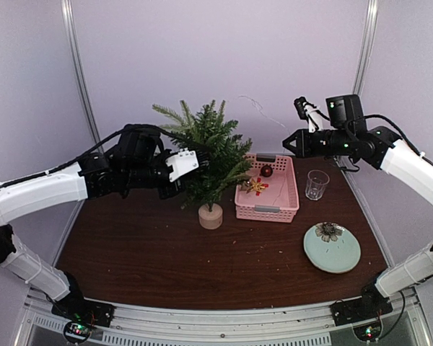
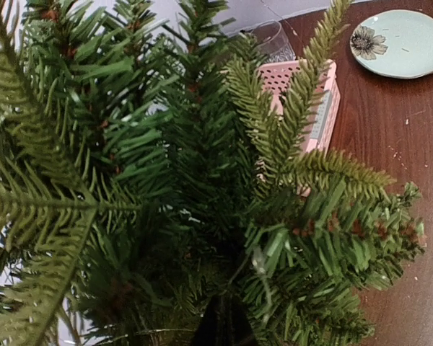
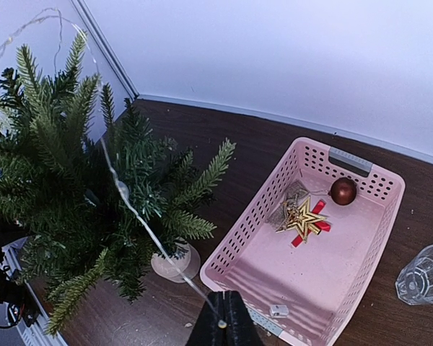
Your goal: Decorate the small christmas tree
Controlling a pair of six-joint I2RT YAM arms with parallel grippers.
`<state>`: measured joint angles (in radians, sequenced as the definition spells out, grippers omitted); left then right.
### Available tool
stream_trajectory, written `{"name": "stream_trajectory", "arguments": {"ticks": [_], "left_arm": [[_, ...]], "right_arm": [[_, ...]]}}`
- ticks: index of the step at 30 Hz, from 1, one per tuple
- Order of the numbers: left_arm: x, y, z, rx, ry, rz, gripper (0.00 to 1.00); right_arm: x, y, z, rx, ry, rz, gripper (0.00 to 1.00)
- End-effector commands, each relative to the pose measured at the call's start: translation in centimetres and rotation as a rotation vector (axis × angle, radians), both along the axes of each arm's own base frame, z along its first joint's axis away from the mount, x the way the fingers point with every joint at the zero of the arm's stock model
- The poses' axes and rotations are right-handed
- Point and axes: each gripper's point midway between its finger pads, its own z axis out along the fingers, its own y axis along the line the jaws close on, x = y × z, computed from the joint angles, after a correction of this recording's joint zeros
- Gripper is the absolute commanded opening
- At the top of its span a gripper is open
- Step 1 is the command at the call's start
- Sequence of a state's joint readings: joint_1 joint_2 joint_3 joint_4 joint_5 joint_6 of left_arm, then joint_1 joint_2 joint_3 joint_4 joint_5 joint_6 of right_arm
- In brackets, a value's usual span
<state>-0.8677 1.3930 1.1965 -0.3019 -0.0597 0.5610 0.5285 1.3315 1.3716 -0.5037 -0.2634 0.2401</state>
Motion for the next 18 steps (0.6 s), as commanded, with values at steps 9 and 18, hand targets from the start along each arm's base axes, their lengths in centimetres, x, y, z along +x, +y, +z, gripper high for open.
{"name": "stream_trajectory", "arguments": {"ticks": [9,18], "left_arm": [[-1.6,1.3,3.1,-0.025,-0.001,0.023,0.21],[-3.7,3.3,3.6,-0.081,0.022,0.028,0.57]], "right_arm": [[-3.4,0.0,0.3,0.015,0.045,0.067,0.00],[-4.9,0.0,1.9,0.029,0.074,0.093,0.00]]}}
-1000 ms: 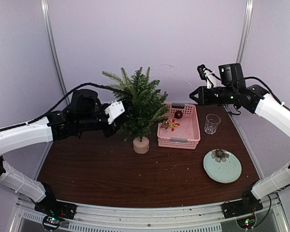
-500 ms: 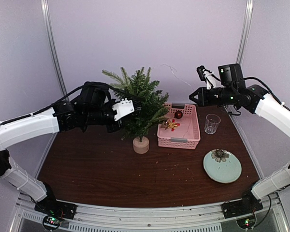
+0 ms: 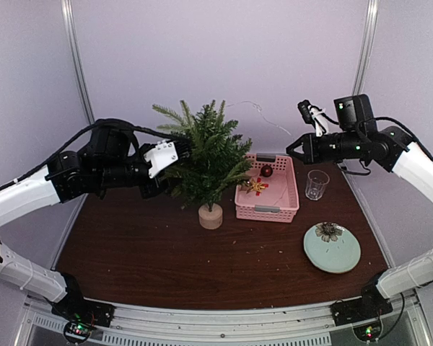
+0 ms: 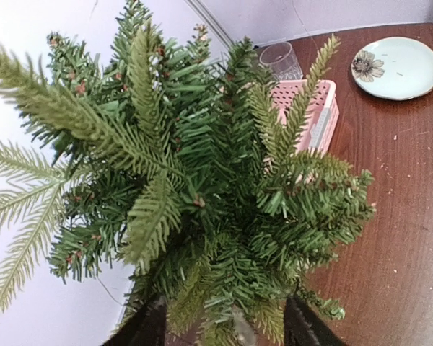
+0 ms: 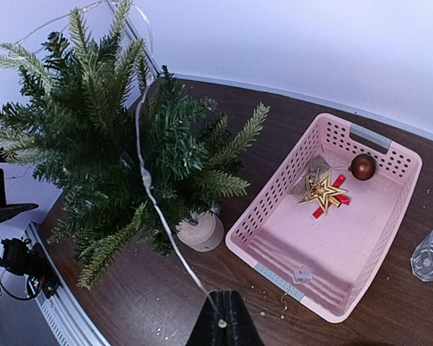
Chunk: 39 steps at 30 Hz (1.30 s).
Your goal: Decorate the small christmas tree
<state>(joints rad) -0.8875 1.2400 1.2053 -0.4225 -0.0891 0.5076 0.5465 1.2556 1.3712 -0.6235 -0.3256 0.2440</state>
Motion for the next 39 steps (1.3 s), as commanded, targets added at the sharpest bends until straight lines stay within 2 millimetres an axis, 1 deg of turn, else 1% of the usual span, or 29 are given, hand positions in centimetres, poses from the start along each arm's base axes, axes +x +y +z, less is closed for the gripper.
{"name": "stream_trajectory", "arguments": {"ticks": [1,3,5,8,10,11,14,15,17,21,22,26,28,29,32,36,39], "left_arm": [[-1.0,0.7,-0.4,-0.027,0.025,0.003,0.60],[-1.2,1.0,-0.5,-0.028,0.027,0.006,0.62],[-1.4,1.1,-0.4,-0.038,0.029,0.006,0.62],[-1.7,1.2,-0.2,-0.059,0.041,0.002,0.57],[-1.9,1.4,0.0,-0.076,0.045,0.008,0.52],[-2.0,1.6,0.2,-0.083,0.045,0.009,0.49],[-2.4,2.0,0.5,-0.101,0.045,0.015,0.33],[-2.4,2.1,0.6,-0.110,0.044,0.017,0.27],[-2.6,2.2,1.1,-0.132,0.032,0.013,0.18],[-2.6,1.5,2.0,-0.166,0.016,-0.013,0.02],[-2.5,1.1,2.1,-0.174,0.017,-0.024,0.00],[-2.0,-0.1,2.3,-0.188,0.018,-0.042,0.00],[-1.7,-0.6,2.4,-0.194,0.012,-0.046,0.00],[-1.9,-1.2,2.4,-0.200,0.020,-0.076,0.00],[-1.7,-2.4,2.0,-0.192,0.033,-0.110,0.00],[-1.4,-3.6,1.6,-0.190,0.026,-0.143,0.00],[-1.8,-4.8,1.5,-0.177,0.023,-0.179,0.00]], "right_arm": [[-1.4,0.2,1.6,0.027,0.026,0.023,0.00],[-1.7,0.1,1.7,0.032,0.039,0.028,0.00],[-1.9,0.1,1.8,0.035,0.050,0.033,0.00],[-2.2,0.1,2.1,0.040,0.053,0.040,0.00],[-2.2,0.2,2.4,0.044,0.053,0.039,0.00],[-2.2,0.2,2.4,0.044,0.053,0.040,0.00],[-2.2,0.3,2.5,0.045,0.052,0.043,0.00],[-2.2,0.3,2.4,0.044,0.051,0.042,0.00],[-2.2,0.3,2.5,0.044,0.049,0.043,0.00],[-2.2,0.6,2.5,0.052,0.049,0.057,0.00],[-2.2,0.7,2.5,0.054,0.051,0.061,0.00],[-2.4,1.0,2.7,0.068,0.060,0.080,0.00],[-2.8,1.3,2.9,0.081,0.070,0.098,0.00],[-3.1,1.5,3.0,0.087,0.075,0.109,0.00],[-3.9,2.2,3.1,0.104,0.097,0.145,0.00],[-5.0,3.5,2.5,0.123,0.127,0.183,0.00],[-5.6,4.9,1.4,0.130,0.158,0.208,0.00]]}}
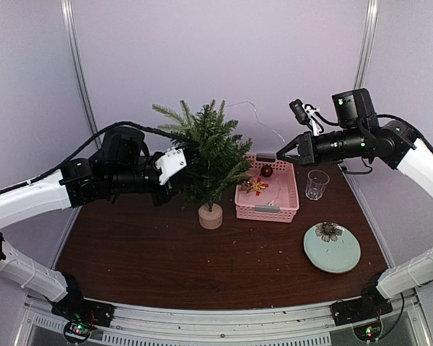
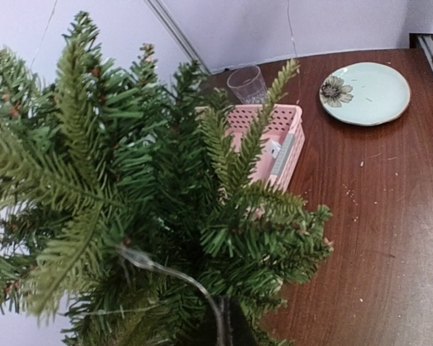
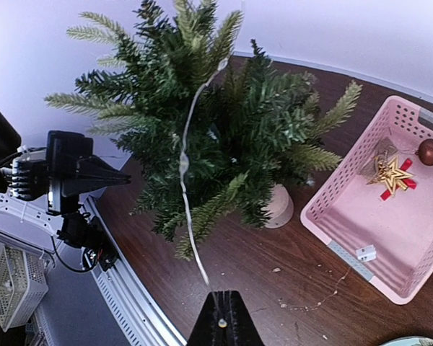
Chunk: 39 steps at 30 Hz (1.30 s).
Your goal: Decorate the small christmas tree
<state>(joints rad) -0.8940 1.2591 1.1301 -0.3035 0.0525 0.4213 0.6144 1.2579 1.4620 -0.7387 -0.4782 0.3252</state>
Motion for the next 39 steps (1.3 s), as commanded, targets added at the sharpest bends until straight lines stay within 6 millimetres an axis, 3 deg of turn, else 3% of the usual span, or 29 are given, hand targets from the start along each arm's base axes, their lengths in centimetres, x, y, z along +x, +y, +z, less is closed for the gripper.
{"name": "stream_trajectory", "arguments": {"ticks": [1,9,12,17,20,25,37,38,39], "left_arm": [[-0.5,-2.4,3.2,-0.076,-0.069,-0.084,0.00],[-0.7,-2.3,2.9,-0.065,-0.066,-0.090,0.00],[-0.6,-2.1,3.0,-0.065,-0.071,-0.081,0.00],[-0.5,-2.1,3.1,-0.067,-0.074,-0.074,0.00],[-0.4,-2.1,3.0,-0.067,-0.076,-0.071,0.00],[-0.4,-2.3,3.0,-0.067,-0.075,-0.074,0.00],[-0.4,-2.8,2.5,-0.077,-0.055,-0.089,0.00],[-0.4,-2.8,2.5,-0.077,-0.055,-0.089,0.00],[-0.4,-2.9,2.5,-0.076,-0.055,-0.090,0.00]], "right_arm": [[-1.2,2.3,-0.8,0.042,0.047,0.054,0.00],[-2.2,6.5,-2.9,0.053,0.083,0.123,0.00],[-2.7,7.3,-0.5,0.065,0.022,0.141,0.00],[-2.9,6.5,3.8,0.084,-0.055,0.131,0.00],[-3.2,6.3,4.5,0.094,-0.053,0.131,0.00],[-3.3,6.4,2.3,0.095,-0.001,0.122,0.00],[-0.8,8.2,-4.9,-0.003,0.033,0.108,0.00],[-0.7,8.3,-5.1,-0.003,0.033,0.106,0.02],[-0.7,8.3,-5.2,-0.002,0.035,0.104,0.11]]}}
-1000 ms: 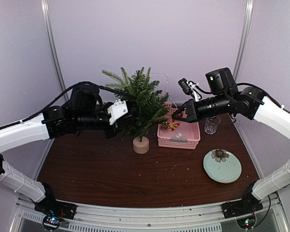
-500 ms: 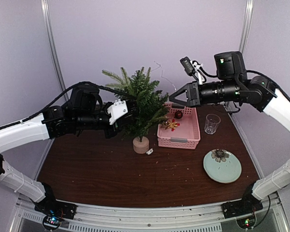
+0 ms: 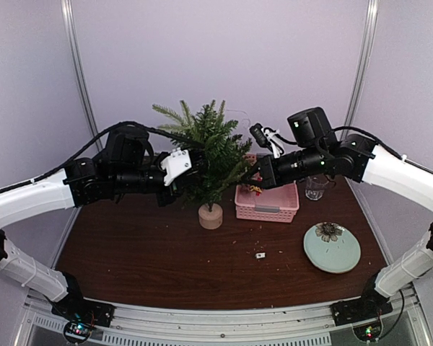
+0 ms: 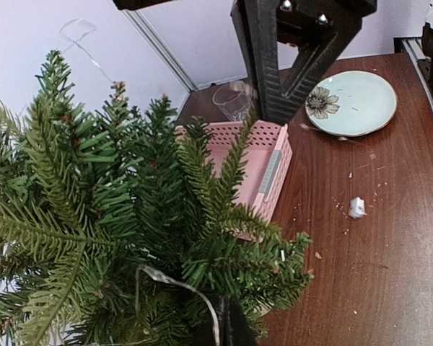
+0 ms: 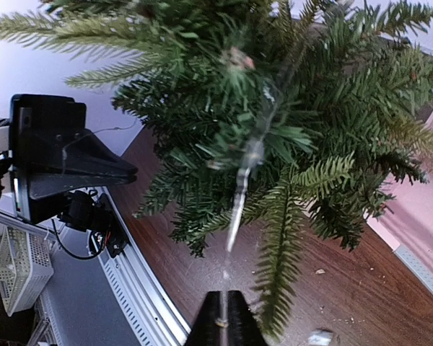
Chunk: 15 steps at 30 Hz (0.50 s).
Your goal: Decorate the small christmas tree
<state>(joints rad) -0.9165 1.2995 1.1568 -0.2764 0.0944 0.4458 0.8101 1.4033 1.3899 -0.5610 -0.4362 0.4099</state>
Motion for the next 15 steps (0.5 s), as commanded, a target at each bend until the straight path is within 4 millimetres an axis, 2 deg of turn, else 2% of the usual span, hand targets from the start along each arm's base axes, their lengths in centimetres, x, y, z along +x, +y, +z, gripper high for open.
{"name": "stream_trajectory", "arguments": {"ticks": [1,4,9,12,15], "left_arm": [[0.3,-0.9,2.1,-0.066,-0.039,-0.017,0.00],[0.3,-0.9,2.1,-0.063,-0.041,-0.017,0.00],[0.3,-1.0,1.9,-0.055,-0.045,-0.023,0.00],[0.2,-1.1,1.9,-0.051,-0.048,-0.029,0.00],[0.2,-1.1,1.9,-0.049,-0.050,-0.031,0.00]], "right_arm": [[0.8,0.2,0.0,0.010,-0.047,-0.017,0.17],[0.8,-0.2,0.3,0.007,-0.055,-0.030,0.34],[0.2,-1.2,0.5,-0.024,-0.049,-0.038,0.51],[0.0,-1.8,2.0,-0.010,-0.078,-0.051,0.55],[-0.5,-1.2,4.3,0.072,-0.091,-0.032,0.55]]}}
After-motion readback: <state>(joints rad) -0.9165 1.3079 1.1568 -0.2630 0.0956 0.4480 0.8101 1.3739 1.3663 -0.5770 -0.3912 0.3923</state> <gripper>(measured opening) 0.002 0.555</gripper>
